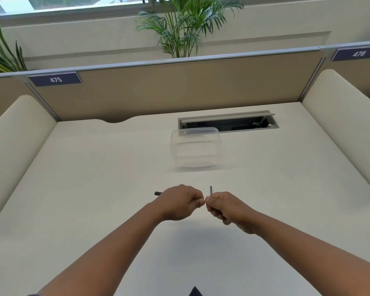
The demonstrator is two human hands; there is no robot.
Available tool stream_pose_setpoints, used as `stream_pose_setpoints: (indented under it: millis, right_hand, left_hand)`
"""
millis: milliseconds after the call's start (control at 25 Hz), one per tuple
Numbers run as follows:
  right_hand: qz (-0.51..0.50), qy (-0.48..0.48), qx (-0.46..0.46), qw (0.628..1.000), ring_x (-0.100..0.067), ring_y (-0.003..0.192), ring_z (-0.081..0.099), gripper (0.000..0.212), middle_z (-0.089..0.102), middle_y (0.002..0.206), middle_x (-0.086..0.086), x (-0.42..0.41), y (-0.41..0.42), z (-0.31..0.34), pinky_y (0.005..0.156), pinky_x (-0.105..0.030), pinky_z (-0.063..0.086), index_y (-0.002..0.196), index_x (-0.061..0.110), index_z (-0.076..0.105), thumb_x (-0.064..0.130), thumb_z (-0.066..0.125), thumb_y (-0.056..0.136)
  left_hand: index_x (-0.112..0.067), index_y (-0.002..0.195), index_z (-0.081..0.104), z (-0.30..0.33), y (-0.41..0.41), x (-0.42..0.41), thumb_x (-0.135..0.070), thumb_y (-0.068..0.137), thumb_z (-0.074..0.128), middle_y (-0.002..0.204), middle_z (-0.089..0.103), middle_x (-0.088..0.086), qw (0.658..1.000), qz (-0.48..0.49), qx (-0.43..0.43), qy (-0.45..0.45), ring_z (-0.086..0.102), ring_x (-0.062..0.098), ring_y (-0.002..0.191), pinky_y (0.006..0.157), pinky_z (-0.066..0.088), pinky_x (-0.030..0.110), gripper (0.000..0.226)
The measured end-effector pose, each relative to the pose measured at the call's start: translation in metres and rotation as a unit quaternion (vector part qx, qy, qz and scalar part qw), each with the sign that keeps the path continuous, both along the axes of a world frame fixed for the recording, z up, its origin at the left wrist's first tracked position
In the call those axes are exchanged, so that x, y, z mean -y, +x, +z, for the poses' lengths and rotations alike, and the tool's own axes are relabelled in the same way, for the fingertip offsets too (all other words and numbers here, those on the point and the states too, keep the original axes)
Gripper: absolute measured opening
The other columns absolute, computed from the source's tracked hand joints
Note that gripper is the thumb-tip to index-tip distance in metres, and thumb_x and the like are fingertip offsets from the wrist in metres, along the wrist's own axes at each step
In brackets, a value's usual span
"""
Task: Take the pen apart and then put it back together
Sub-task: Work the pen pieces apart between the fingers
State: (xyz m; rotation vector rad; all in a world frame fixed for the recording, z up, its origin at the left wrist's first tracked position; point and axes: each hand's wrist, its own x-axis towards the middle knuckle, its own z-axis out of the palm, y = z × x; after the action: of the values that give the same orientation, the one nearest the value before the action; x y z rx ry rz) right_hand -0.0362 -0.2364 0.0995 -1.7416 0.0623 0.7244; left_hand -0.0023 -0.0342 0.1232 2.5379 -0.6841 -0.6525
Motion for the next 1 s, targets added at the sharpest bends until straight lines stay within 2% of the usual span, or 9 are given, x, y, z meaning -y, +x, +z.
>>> stream_pose_setpoints:
  millis: [80,160,320,440,560,640,760,840,1000]
  right_hand:
    - [0.0,0.037,-0.056,0.998,-0.012,0.055,0.033,0.035,0.047,0.064,0.005,0.002,0.003,0.003,0.05,-0.024,0.022,0.066,0.023,0.056,0.038,0.05,0.097]
    - [0.001,0.031,-0.042,0.999,-0.011,0.056,0.034,0.036,0.048,0.063,0.006,0.003,0.003,0.005,0.051,-0.023,0.023,0.066,0.022,0.058,0.034,0.051,0.099]
    - [-0.014,-0.018,0.13,0.991,-0.007,0.059,0.041,0.039,0.049,0.063,0.005,0.001,-0.004,0.001,0.058,-0.013,0.035,0.067,0.02,0.061,0.028,0.05,0.103]
    - [-0.01,-0.048,0.248,0.967,-0.005,0.059,0.041,0.034,0.049,0.063,0.003,0.001,-0.008,-0.004,0.071,-0.005,0.039,0.07,0.013,0.058,0.02,0.05,0.103]
    - [0.028,-0.135,0.39,0.91,-0.011,0.067,0.047,0.028,0.053,0.067,0.005,0.005,-0.006,-0.008,0.063,-0.014,0.036,0.073,0.016,0.058,0.019,0.049,0.1]
    - [0.042,-0.159,0.437,0.884,-0.01,0.069,0.045,0.026,0.05,0.068,0.01,0.007,-0.005,-0.011,0.063,-0.014,0.033,0.075,0.023,0.056,0.02,0.05,0.1]
    - [0.032,-0.145,0.421,0.895,-0.007,0.069,0.046,0.028,0.047,0.069,0.015,0.008,-0.006,-0.013,0.061,-0.016,0.035,0.075,0.037,0.046,0.027,0.047,0.101]
    - [0.021,-0.146,0.384,0.912,-0.01,0.069,0.049,0.027,0.051,0.07,0.013,0.008,-0.006,-0.014,0.061,-0.019,0.039,0.074,0.034,0.048,0.032,0.046,0.101]
    - [-0.01,-0.083,0.276,0.958,-0.001,0.065,0.051,0.028,0.057,0.068,0.02,0.009,-0.006,-0.016,0.066,-0.007,0.039,0.077,0.027,0.062,0.024,0.051,0.102]
  left_hand:
    - [-0.024,0.09,0.064,0.0,-0.002,0.003,-0.037,0.104,0.046,0.086,0.066,-0.008,0.999,-0.03,0.044,0.004,0.057,0.017,0.081,0.072,0.051,0.04,0.026]
    - [-0.02,0.088,0.063,0.0,-0.003,0.004,-0.034,0.104,0.046,0.079,0.064,-0.004,0.998,-0.038,0.058,-0.007,0.056,0.021,0.077,0.068,0.05,0.039,0.028]
    - [-0.029,0.083,0.065,0.001,-0.003,0.003,-0.039,0.101,0.05,0.059,0.057,-0.016,0.998,0.004,0.048,-0.04,0.051,0.006,0.061,0.055,0.038,0.028,0.026]
    - [-0.035,0.079,0.064,0.005,-0.001,0.006,-0.041,0.1,0.051,0.057,0.054,-0.034,0.999,0.025,0.007,-0.043,0.05,-0.004,0.056,0.055,0.035,0.026,0.026]
    - [-0.033,0.073,0.064,0.005,0.002,0.005,-0.041,0.099,0.053,0.049,0.05,-0.022,0.995,0.04,-0.043,-0.075,0.043,0.003,0.049,0.058,0.038,0.028,0.03]
    - [-0.031,0.074,0.066,0.006,0.003,0.006,-0.044,0.099,0.053,0.048,0.049,-0.02,0.995,0.037,-0.046,-0.074,0.041,0.004,0.047,0.058,0.038,0.028,0.031]
    - [-0.031,0.08,0.068,0.006,0.005,0.007,-0.051,0.098,0.051,0.052,0.053,-0.021,0.998,0.033,-0.014,-0.045,0.046,0.005,0.051,0.059,0.043,0.03,0.032]
    - [-0.028,0.086,0.068,0.004,0.003,0.007,-0.053,0.098,0.048,0.057,0.055,-0.014,0.999,0.031,0.019,-0.023,0.052,0.01,0.058,0.061,0.047,0.033,0.035]
    - [-0.024,0.08,0.062,-0.005,-0.003,0.005,-0.051,0.098,0.044,0.06,0.054,-0.007,0.997,0.024,0.069,-0.002,0.05,0.012,0.058,0.057,0.041,0.031,0.037]
